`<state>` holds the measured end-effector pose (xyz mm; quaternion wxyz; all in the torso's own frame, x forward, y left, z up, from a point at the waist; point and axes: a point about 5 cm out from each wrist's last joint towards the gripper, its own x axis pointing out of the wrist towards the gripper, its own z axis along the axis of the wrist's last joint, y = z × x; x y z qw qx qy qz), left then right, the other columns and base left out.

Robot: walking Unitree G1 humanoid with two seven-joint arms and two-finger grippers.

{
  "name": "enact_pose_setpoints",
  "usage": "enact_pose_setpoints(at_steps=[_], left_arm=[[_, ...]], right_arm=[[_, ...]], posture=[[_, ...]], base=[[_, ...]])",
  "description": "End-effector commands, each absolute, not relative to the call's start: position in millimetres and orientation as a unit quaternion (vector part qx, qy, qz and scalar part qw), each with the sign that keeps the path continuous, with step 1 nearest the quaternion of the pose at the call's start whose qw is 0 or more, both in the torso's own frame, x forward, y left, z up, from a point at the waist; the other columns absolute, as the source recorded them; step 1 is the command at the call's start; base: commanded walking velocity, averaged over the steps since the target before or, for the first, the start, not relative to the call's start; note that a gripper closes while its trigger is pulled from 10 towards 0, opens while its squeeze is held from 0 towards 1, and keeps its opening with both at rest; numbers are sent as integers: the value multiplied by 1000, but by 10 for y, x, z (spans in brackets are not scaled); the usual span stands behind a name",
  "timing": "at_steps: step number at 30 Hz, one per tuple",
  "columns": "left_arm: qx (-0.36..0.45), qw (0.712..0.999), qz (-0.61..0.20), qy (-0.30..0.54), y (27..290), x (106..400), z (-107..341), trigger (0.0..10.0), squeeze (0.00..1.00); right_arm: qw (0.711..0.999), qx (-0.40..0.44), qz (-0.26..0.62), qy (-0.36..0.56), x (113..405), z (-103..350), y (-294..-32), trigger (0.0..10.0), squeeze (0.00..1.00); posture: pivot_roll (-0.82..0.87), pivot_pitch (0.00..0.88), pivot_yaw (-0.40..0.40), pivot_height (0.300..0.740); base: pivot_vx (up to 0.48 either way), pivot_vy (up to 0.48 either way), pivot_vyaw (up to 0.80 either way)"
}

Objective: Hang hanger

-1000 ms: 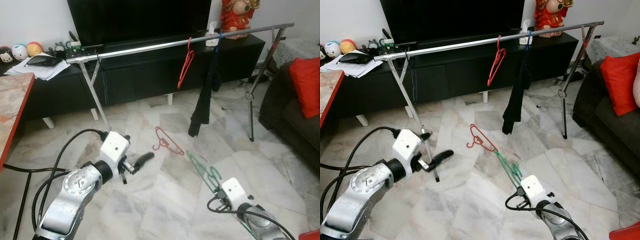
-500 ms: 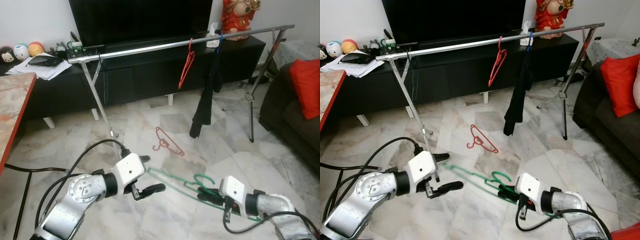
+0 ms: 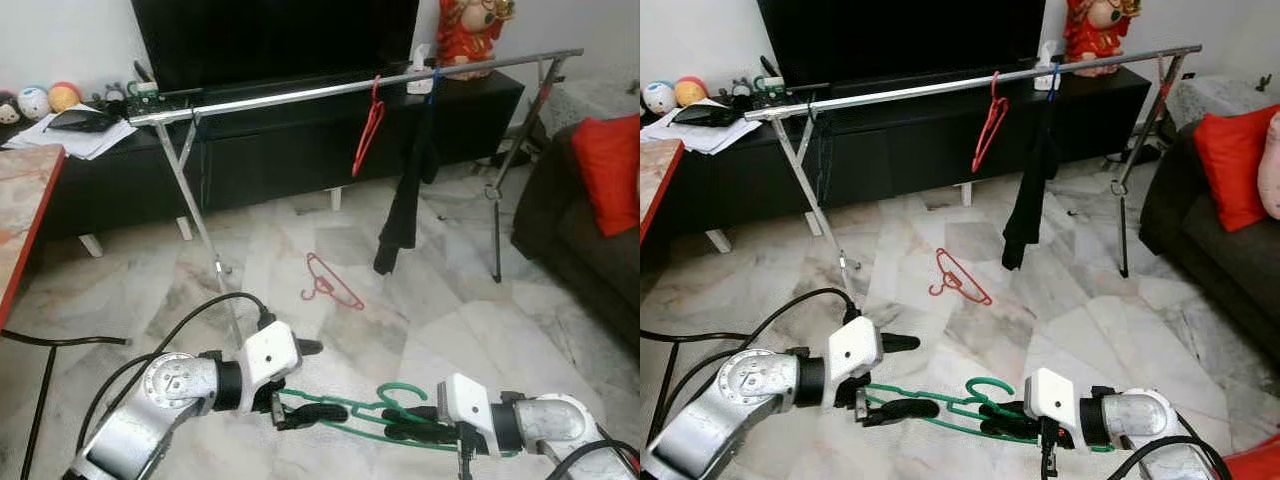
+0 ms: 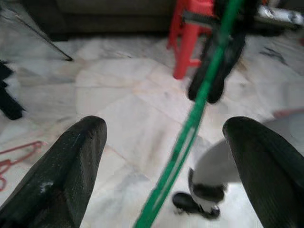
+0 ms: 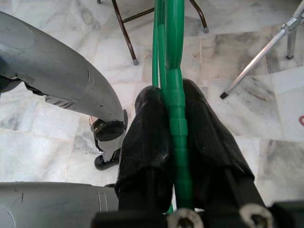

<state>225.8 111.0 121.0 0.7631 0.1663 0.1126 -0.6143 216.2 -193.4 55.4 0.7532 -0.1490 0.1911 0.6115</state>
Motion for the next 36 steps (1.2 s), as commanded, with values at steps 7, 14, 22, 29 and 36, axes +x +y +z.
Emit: enact_pose_setpoints(at_steps=[7, 14, 22, 29, 36], left_arm=[[185, 755, -618, 116, 1032, 2300, 1204, 10000, 0], [173, 757, -621, 105, 912, 2348, 1251, 10000, 0], [174, 742, -637, 113, 909, 2336, 1261, 10000, 0], [159, 727, -658, 118, 874, 2299, 1305, 9882, 0], [153, 723, -663, 120, 882, 2290, 1335, 10000, 0]], right_arm=[[734, -152, 634, 191, 2142, 622, -1853, 10000, 0], [707, -149, 665, 190, 2109, 655, -1700, 10000, 0], [707, -163, 663, 186, 2181, 696, -1696, 10000, 0], [718, -174, 651, 175, 2265, 720, -1649, 10000, 0], [728, -190, 634, 179, 2314, 671, -1645, 10000, 0]], posture=[[-64, 5, -18, 740], [-69, 5, -21, 740], [-64, 6, -21, 740], [-63, 6, -21, 740], [-54, 5, -21, 740]], base=[[0, 0, 0], [0, 0, 0], [0, 0, 0], [0, 0, 0], [0, 0, 0]])
